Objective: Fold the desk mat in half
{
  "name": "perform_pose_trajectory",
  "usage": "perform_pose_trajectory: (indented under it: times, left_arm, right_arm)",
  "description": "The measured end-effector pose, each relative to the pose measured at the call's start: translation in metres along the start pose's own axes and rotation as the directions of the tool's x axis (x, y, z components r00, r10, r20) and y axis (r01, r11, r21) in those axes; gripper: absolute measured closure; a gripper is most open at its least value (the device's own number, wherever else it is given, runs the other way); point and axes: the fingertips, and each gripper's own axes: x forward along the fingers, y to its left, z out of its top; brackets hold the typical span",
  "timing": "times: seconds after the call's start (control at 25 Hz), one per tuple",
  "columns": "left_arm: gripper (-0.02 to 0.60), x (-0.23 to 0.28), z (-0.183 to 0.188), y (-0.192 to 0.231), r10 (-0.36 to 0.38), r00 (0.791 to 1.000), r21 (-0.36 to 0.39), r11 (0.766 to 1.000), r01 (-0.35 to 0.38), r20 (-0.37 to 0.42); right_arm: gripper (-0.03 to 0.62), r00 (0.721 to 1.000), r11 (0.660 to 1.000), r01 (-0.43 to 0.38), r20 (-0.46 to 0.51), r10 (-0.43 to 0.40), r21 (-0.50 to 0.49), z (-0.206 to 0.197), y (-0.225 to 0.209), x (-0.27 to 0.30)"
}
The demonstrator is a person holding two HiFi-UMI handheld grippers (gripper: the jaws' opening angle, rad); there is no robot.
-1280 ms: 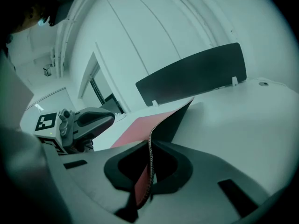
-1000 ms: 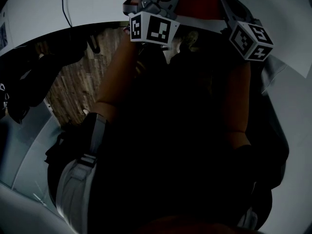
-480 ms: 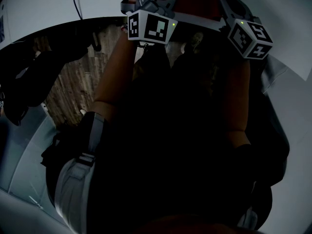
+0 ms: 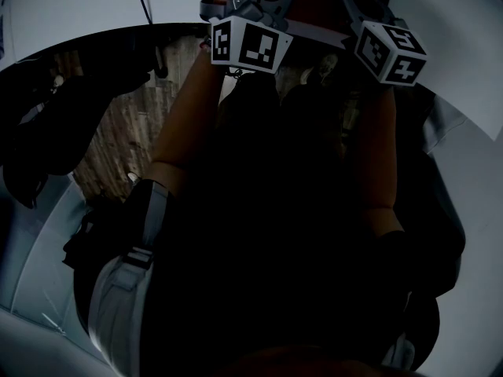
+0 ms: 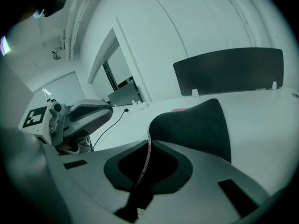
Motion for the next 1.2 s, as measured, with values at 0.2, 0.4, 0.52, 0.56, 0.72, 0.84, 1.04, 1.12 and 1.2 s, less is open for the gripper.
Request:
perform_pose_trajectory:
  times: [0.2, 0.4, 0.52, 0.56, 0.72, 0.84, 1.04, 1.12, 1.2]
  left_arm:
    - [0.569, -0.013, -0.022, 0.01, -0.009, 1.0, -0.009, 1.0, 0.009, -0.012]
    - [0.569, -0.022, -0.042, 0.026, -0.004, 1.0, -0.025, 1.0, 0.004, -0.019]
    - [0.569, -0.023, -0.049, 0.03, -0.009, 1.0, -0.029, 1.0, 0.009, -0.016]
    - [0.569, -0.023, -0.05, 0.031, -0.011, 1.0, -0.03, 1.0, 0.01, -0.013]
    - [0.569, -0.025, -0.054, 0.031, -0.021, 1.0, -0.039, 0.999, 0.021, -0.013]
    - [0.569, -0.022, -0.054, 0.034, -0.022, 1.0, -0.04, 0.999, 0.022, -0.008]
    - [0.569, -0.018, -0.05, 0.035, -0.026, 1.0, -0.036, 0.999, 0.026, 0.001]
    - [0.569, -0.017, -0.048, 0.036, -0.026, 1.0, -0.036, 0.999, 0.026, 0.001]
    - [0.569, -0.016, -0.049, 0.035, -0.026, 1.0, -0.036, 0.999, 0.026, -0.002]
  right_arm:
    - [0.554, 0.997, 1.0, 0.019, -0.075, -0.019, 0.002, -0.015, 0.017, 0.036]
    - [0.554, 0.992, 1.0, 0.022, -0.123, -0.022, -0.009, -0.022, 0.031, 0.06]
    - [0.554, 0.988, 1.0, 0.027, -0.154, -0.029, -0.011, -0.031, 0.036, 0.07]
    - [0.554, 0.986, 0.999, 0.032, -0.163, -0.033, -0.009, -0.035, 0.036, 0.072]
    - [0.554, 0.979, 0.999, 0.053, -0.199, -0.049, 0.011, -0.049, 0.036, 0.074]
    - [0.554, 0.977, 0.998, 0.064, -0.207, -0.058, 0.021, -0.05, 0.032, 0.075]
    - [0.554, 0.975, 0.997, 0.078, -0.213, -0.07, 0.025, -0.052, 0.028, 0.075]
    - [0.553, 0.974, 0.997, 0.075, -0.216, -0.069, 0.019, -0.051, 0.029, 0.076]
    - [0.553, 0.973, 0.997, 0.07, -0.219, -0.065, 0.016, -0.052, 0.029, 0.077]
